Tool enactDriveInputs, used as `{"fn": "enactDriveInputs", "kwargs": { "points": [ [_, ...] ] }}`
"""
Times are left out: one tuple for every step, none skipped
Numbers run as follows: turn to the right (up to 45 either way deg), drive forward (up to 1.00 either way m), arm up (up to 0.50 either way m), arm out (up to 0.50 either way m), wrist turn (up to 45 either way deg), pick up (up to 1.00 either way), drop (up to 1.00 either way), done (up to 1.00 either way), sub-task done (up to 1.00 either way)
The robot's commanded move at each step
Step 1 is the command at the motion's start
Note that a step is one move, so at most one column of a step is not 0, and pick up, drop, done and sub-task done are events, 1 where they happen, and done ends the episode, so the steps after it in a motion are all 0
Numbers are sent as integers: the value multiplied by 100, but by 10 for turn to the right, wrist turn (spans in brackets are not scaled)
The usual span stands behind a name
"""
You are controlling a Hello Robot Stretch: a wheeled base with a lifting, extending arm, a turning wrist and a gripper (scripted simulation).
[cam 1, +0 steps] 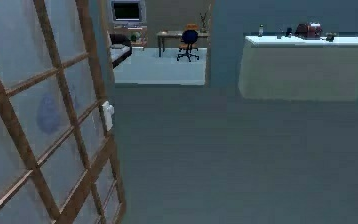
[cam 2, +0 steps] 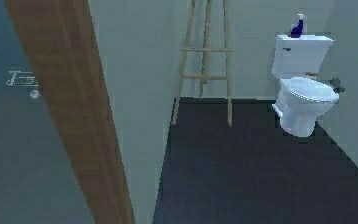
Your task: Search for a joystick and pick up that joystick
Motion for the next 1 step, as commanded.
{"fn": "enactDriveInputs", "kwargs": {
  "points": [
    [0,100,0,0,0,0,0,0,0]
  ]
}}
